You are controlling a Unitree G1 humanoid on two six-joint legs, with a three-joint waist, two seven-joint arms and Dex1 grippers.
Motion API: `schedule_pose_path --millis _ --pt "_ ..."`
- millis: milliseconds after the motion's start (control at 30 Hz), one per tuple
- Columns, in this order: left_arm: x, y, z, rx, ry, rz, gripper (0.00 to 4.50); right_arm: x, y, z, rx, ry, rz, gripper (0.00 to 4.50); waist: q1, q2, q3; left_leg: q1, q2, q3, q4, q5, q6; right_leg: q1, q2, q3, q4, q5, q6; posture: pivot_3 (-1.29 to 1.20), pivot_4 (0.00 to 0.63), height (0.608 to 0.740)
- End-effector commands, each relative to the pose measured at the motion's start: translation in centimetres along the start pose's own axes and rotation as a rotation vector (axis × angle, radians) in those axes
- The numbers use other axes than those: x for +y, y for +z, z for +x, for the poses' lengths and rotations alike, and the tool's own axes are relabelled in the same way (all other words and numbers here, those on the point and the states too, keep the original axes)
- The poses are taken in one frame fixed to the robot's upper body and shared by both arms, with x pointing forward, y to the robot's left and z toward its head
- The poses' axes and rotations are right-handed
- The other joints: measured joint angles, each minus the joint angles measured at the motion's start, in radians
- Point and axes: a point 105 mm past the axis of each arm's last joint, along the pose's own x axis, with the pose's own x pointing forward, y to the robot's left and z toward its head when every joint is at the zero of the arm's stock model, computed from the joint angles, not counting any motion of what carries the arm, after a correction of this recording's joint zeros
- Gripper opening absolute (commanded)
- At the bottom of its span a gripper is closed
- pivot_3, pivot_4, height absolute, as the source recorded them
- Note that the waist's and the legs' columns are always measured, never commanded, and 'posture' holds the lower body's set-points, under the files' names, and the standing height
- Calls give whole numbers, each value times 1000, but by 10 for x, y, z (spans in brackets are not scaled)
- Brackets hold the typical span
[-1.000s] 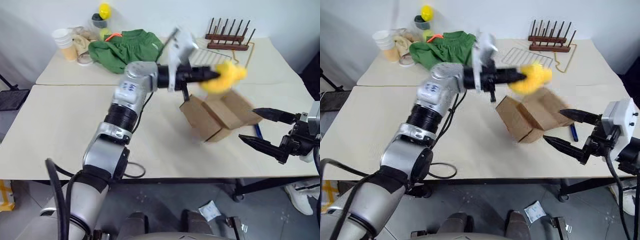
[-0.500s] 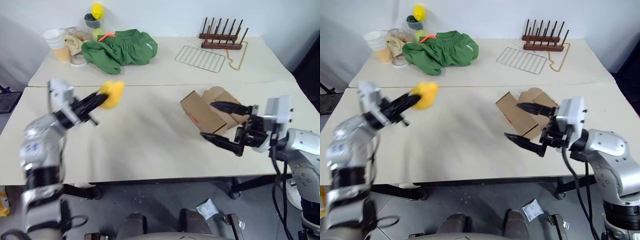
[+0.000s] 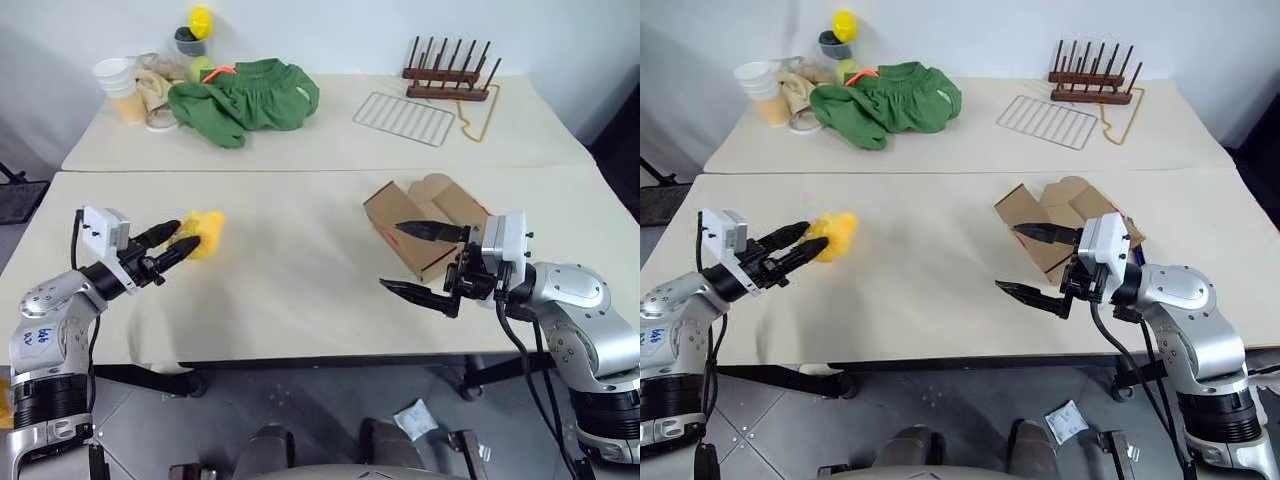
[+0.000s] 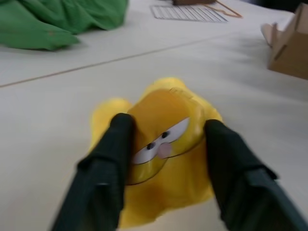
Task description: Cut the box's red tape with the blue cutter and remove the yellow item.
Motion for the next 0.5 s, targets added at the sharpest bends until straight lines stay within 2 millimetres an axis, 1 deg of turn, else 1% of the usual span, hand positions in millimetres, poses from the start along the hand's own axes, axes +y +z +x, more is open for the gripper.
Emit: schedule_pose_path --millis 33,67,167,200,233,367,400,467,500 --pt "6 16 -20 -14 14 71 3852 -1 10 -5 -22 9 -40 4500 -8 0 0 0 0 0 0 0 0 0 0 0 0 0 0 0 150 740" --pt "11 17 -27 -12 36 85 4125 -3 9 -6 -19 9 -40 4500 -12 0 0 0 0 0 -1 0 0 0 0 0 0 0 0 0 150 740" --pt "19 14 -42 13 73 76 4125 -7 5 -9 -11 2 -45 4500 -17 0 0 0 0 0 -1 0 0 0 0 0 0 0 0 0 150 740" --pt "19 12 -46 35 75 76 4426 -8 5 -10 -12 1 -48 4500 -17 0 0 0 0 0 -1 0 0 0 0 0 -1 0 0 0 150 740" --pt "17 13 -52 42 68 95 4494 -10 6 -11 -15 -1 -50 4500 -18 0 0 0 0 0 -1 0 0 0 0 0 0 0 0 0 150 740" --pt "13 23 -74 50 102 195 4494 -10 7 -17 -6 26 -52 4500 -18 0 0 0 1 1 -1 0 0 0 0 0 -1 0 0 0 150 740" --pt "11 22 -85 67 114 206 4494 -10 6 -21 10 39 -57 4500 -17 0 0 0 1 0 -1 0 0 0 0 0 -1 0 0 0 150 740" --pt "7 11 -110 135 157 185 4494 -9 -2 -29 50 59 -71 4500 -17 0 0 0 1 0 -1 -1 0 0 0 0 -2 0 0 0 150 740" --pt "3 6 -117 157 162 182 4494 -7 -5 -30 60 64 -77 4500 -18 0 0 0 2 1 -2 -1 0 0 0 0 -2 0 -1 0 150 740"
